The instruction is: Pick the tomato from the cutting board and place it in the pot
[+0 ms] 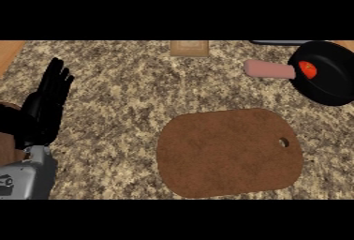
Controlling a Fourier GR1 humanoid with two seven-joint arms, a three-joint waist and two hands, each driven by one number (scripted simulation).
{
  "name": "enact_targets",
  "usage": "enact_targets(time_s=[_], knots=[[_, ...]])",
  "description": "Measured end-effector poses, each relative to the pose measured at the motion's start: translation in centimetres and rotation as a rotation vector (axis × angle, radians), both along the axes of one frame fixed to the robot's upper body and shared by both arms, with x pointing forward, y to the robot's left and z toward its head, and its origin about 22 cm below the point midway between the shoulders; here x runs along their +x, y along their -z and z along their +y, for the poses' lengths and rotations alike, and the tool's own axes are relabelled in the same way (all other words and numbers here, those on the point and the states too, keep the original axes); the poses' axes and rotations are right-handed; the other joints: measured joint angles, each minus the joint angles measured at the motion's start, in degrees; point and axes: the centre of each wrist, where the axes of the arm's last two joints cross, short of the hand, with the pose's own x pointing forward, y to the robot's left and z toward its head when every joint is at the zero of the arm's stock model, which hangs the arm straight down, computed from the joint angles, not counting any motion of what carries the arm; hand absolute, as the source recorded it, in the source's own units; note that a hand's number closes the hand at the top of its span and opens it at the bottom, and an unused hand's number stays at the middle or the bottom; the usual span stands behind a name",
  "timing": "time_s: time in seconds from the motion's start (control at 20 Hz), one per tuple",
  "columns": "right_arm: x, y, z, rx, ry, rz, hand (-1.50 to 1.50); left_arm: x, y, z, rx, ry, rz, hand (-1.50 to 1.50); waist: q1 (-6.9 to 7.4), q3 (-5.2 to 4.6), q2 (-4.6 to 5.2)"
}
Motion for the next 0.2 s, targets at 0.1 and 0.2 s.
enact_targets(time_s=[0.1,0.2], knots=[[-0.8,0.09,-0.61,-0.007,-0.009,0.008,-1.5,0.02,-0.08,-0.04,0.004,-0.003,-0.001,0.0,-0.03,0.0,-0.02],[-1.39,0.05,-1.08,-0.007,-0.016,0.01,-1.5,0.2,0.1,0.05,0.005,-0.002,0.0,0.0,-0.09,0.01,-0.01]])
